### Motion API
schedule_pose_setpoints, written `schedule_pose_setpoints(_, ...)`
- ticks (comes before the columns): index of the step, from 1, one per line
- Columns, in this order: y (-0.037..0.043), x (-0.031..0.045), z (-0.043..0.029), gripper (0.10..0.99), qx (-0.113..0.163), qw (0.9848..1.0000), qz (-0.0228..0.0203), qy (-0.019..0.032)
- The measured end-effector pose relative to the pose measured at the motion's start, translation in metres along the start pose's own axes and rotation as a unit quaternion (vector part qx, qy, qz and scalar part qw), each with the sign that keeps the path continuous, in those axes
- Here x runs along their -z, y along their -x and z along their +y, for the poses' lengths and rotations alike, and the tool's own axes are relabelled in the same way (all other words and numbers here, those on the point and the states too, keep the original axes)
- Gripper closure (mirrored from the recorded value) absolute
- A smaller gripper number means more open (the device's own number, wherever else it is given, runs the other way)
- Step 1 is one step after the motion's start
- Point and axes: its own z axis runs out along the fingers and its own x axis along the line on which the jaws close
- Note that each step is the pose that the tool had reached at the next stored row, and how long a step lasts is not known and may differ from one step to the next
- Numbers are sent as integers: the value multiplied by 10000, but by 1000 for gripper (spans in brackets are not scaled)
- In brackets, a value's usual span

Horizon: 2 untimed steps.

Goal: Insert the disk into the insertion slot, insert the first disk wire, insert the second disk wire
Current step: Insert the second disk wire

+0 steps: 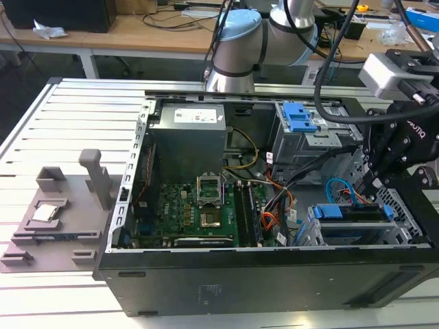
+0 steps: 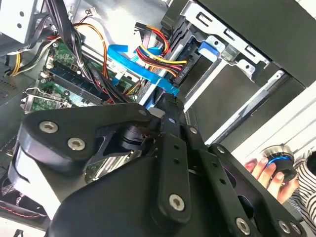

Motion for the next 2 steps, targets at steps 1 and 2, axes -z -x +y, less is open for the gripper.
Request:
schedule_pose_setpoints(1, 0, 0, 0, 980, 0, 10000, 0, 0)
schedule_pose_setpoints(2, 0, 0, 0, 980, 0, 10000, -1, 0)
